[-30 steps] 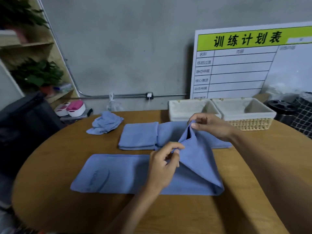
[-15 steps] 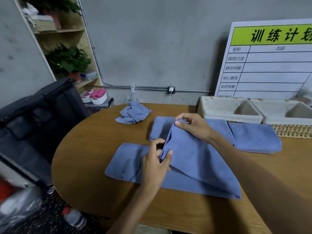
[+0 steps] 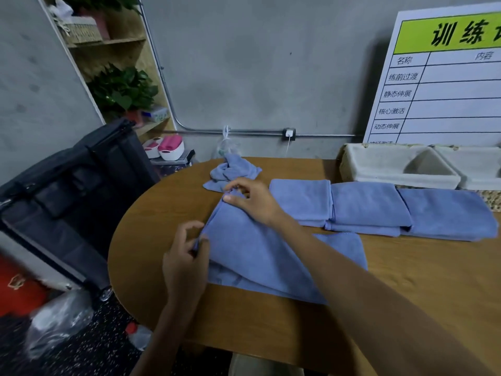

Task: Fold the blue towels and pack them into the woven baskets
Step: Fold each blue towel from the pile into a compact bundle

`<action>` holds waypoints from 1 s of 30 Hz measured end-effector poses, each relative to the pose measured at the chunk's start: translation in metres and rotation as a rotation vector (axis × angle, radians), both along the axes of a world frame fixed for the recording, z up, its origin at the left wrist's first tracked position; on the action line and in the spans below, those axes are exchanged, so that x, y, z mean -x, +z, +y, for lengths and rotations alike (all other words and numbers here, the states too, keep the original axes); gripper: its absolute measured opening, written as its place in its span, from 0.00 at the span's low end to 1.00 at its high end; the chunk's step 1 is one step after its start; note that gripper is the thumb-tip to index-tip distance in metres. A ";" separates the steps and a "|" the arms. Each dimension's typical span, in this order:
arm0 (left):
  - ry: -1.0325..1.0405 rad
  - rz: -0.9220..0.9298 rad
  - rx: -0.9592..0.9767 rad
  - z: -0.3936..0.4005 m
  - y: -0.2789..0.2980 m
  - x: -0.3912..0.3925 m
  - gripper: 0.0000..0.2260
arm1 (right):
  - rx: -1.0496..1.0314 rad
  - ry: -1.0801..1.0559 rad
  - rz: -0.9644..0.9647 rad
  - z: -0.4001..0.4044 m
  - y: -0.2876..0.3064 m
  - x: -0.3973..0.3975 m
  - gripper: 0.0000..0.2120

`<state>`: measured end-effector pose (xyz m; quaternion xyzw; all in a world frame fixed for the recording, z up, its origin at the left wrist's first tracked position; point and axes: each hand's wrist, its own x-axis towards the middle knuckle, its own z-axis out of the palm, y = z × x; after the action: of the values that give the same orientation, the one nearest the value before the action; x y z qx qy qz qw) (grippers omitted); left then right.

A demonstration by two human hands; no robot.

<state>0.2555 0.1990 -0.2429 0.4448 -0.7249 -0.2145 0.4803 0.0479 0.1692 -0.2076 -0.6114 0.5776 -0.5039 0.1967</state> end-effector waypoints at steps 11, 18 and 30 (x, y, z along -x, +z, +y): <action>0.084 -0.566 -0.048 -0.011 -0.033 -0.014 0.09 | 0.349 -0.111 0.846 0.063 -0.073 0.029 0.06; 0.084 -0.683 0.156 -0.007 -0.033 -0.010 0.19 | 0.121 -0.263 0.804 0.173 -0.074 0.133 0.13; -0.256 -1.036 0.066 0.015 -0.055 0.065 0.34 | -0.170 -0.446 0.523 0.214 -0.081 0.148 0.24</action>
<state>0.1905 0.2141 -0.2983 0.3852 -0.9218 -0.0008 0.0432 -0.0996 0.3831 -0.2890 -0.5600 0.7677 -0.3107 -0.0226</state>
